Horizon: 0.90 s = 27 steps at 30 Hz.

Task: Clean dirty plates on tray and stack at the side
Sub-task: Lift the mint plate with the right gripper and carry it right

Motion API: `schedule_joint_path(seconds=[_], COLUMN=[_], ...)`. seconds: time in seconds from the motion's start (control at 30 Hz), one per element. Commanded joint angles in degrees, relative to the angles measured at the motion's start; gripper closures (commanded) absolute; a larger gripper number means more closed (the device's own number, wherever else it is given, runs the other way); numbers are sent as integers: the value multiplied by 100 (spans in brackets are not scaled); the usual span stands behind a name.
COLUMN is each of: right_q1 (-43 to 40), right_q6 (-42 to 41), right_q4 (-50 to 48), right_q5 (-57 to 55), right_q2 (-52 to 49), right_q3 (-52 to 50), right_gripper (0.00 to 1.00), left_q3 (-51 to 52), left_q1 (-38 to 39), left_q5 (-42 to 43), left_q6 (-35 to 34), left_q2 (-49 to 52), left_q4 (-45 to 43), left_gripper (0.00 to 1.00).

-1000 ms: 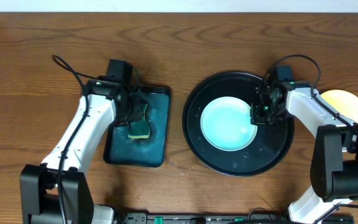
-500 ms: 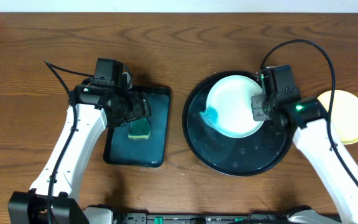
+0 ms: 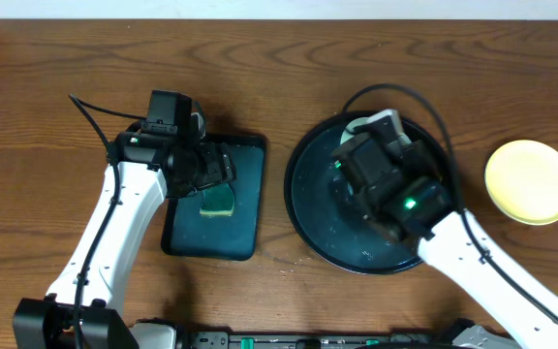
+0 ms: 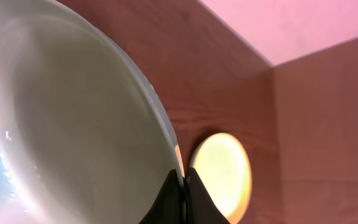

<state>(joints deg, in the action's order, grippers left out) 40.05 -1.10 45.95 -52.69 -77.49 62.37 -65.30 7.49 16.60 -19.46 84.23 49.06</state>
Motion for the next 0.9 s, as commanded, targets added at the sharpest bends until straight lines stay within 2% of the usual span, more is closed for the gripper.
schedule_joint_path(seconds=[0.0,0.3,0.87], right_q1=[470,1320,1491], right_q6=[282,922,960], right_q4=[11,11,11], right_q5=[-1268,-2452,-2553], right_q2=[101,101,101], right_q3=[48,46,46], right_gripper=[99,99,99], left_q3=[-103,-103,-103], left_q1=[-35,-35,-35], left_q5=[31,33,33], left_q6=[-28,-31,-31], left_q2=[0,0,0], left_q4=[11,9,9], left_gripper=[18,18,18])
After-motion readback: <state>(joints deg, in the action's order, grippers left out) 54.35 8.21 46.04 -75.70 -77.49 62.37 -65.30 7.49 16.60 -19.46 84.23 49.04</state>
